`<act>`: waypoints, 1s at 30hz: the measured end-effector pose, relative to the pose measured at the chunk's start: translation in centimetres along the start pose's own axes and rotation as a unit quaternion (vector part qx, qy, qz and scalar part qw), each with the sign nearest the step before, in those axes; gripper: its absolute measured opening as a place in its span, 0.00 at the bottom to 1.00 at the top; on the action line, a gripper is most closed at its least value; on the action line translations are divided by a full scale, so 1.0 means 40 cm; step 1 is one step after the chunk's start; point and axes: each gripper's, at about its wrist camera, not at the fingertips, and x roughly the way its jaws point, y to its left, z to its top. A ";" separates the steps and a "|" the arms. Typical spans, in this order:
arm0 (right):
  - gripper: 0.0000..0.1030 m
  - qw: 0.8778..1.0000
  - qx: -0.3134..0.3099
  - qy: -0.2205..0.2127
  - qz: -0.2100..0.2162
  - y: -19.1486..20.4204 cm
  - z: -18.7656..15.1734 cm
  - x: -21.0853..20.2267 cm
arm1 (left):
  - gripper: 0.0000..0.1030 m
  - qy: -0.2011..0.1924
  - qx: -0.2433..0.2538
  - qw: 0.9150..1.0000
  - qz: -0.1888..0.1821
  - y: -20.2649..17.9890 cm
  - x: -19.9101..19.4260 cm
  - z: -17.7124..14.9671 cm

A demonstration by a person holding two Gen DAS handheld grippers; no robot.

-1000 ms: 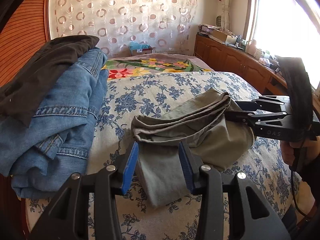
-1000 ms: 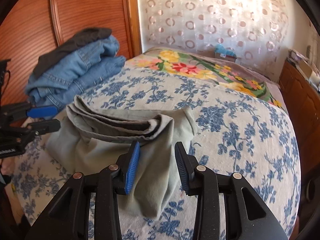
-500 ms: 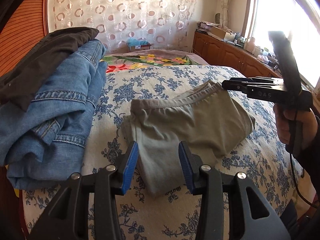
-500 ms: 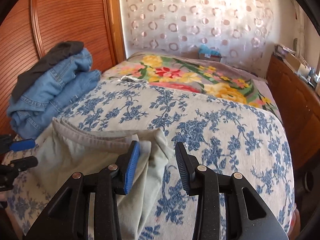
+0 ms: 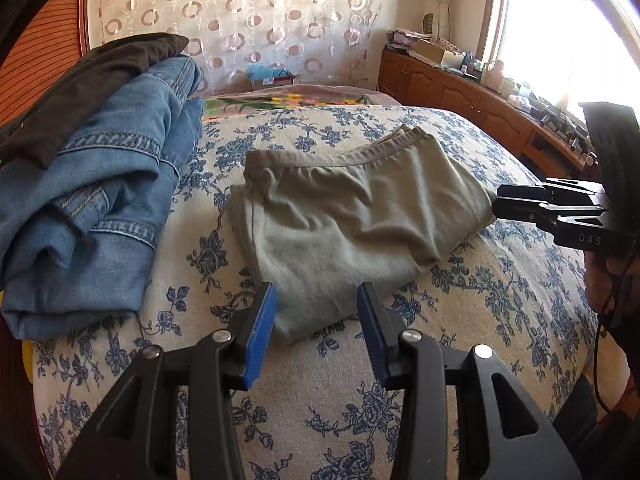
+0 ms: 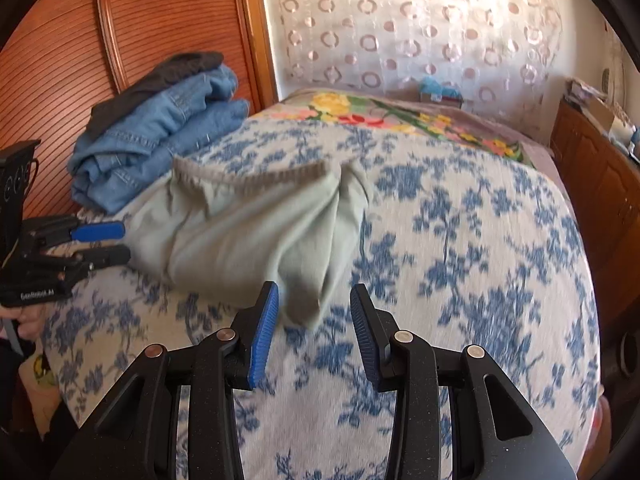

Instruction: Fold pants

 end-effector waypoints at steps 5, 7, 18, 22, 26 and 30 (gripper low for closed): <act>0.34 1.000 0.007 0.004 0.004 -0.007 -0.013 0.010 | 0.40 0.008 0.003 1.000 0.002 -0.003 0.010 -0.006; 0.34 1.000 0.008 0.005 0.006 -0.008 -0.009 0.017 | 0.40 0.010 0.007 1.000 0.005 -0.007 0.015 -0.007; 0.00 1.000 0.009 0.003 0.023 -0.015 -0.003 0.014 | 0.40 0.019 -0.001 1.000 0.015 0.010 0.031 -0.007; 0.00 1.000 0.022 -0.012 -0.007 -0.041 -0.006 -0.012 | 0.41 0.016 0.000 1.000 0.011 0.015 0.029 -0.011; 0.00 1.000 0.016 -0.003 -0.010 -0.036 -0.016 0.000 | 0.41 0.014 0.002 1.000 0.011 0.016 0.030 -0.015; 0.00 1.000 0.013 -0.002 -0.008 -0.030 -0.021 0.005 | 0.31 0.013 0.003 1.000 0.004 0.016 0.029 -0.013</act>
